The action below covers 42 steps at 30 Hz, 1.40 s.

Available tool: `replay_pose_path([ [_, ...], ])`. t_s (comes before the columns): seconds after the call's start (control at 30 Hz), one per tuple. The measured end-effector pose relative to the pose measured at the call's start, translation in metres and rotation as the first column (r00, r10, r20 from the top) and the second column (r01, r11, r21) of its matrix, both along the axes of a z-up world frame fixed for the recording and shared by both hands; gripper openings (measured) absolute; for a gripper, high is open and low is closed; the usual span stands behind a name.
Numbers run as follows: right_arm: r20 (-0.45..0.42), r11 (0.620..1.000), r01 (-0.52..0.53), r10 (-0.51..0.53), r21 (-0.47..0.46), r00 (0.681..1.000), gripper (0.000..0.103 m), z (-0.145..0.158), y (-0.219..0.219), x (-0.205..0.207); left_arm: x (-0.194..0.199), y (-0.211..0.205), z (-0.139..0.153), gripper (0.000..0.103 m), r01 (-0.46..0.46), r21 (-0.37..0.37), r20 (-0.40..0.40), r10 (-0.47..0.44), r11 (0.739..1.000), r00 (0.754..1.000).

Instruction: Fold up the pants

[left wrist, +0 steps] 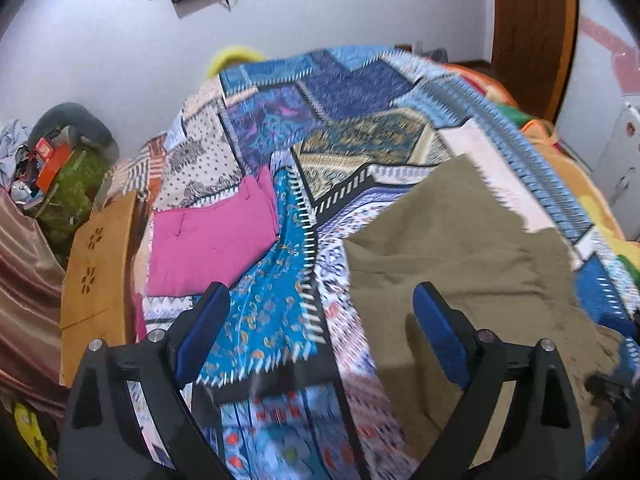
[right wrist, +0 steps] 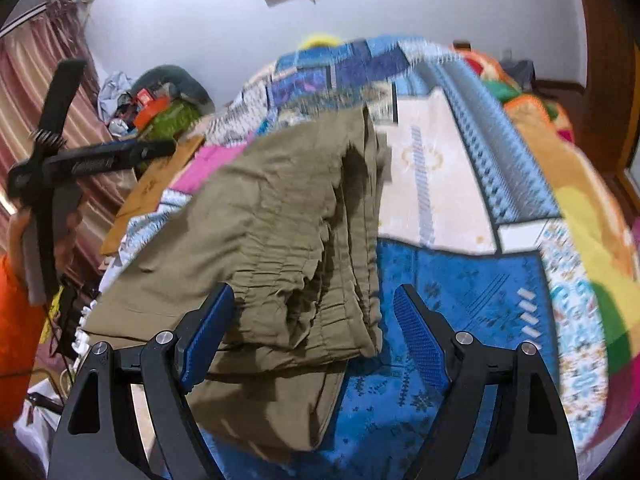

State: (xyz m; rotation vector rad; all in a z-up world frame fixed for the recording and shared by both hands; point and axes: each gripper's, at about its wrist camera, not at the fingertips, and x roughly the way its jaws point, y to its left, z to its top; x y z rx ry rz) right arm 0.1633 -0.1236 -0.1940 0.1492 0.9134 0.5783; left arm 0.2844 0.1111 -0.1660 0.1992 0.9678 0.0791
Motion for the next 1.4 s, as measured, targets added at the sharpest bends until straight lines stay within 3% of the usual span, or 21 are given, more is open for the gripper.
replay_pose_path([
  [0.17,-0.028,0.999,-0.013,0.015,0.05,0.999,0.081,-0.009,-0.007,0.001,0.044,0.005,-0.047,0.093,0.033,0.011,-0.116,-0.032,0.999,0.993],
  [0.27,-0.033,0.998,-0.019,0.021,0.056,0.999,0.081,-0.009,-0.006,0.002,0.06,0.003,-0.072,0.094,0.051,-0.026,-0.176,-0.055,0.998,0.983],
  [0.33,-0.022,0.999,-0.025,0.026,0.042,0.999,0.081,-0.008,-0.005,0.002,0.065,0.003,-0.08,0.103,0.047,-0.048,-0.164,-0.055,0.998,0.985],
  [0.53,0.015,1.0,0.002,-0.002,-0.022,1.0,0.081,-0.002,-0.004,0.011,0.061,0.012,-0.087,0.103,0.018,-0.102,-0.157,-0.033,0.995,0.987],
  [0.8,0.059,0.994,0.067,-0.062,-0.083,0.996,0.081,0.014,-0.014,0.013,0.014,0.013,-0.079,0.103,-0.079,-0.005,-0.114,0.078,0.997,0.99],
  [1.0,0.084,0.995,0.062,-0.056,-0.073,0.995,0.081,0.029,-0.02,-0.006,-0.045,0.021,-0.067,0.103,-0.154,-0.013,-0.107,0.152,0.988,0.983],
  [1.23,0.099,0.996,0.012,-0.003,-0.091,0.995,0.082,0.031,-0.014,-0.036,-0.121,0.021,-0.057,0.103,-0.187,-0.107,-0.117,0.175,0.976,0.978],
  [1.4,0.027,0.995,-0.031,0.034,-0.097,0.999,0.077,0.01,-0.013,-0.042,-0.152,0.02,-0.056,0.103,-0.253,-0.219,-0.124,0.231,0.942,0.965],
])
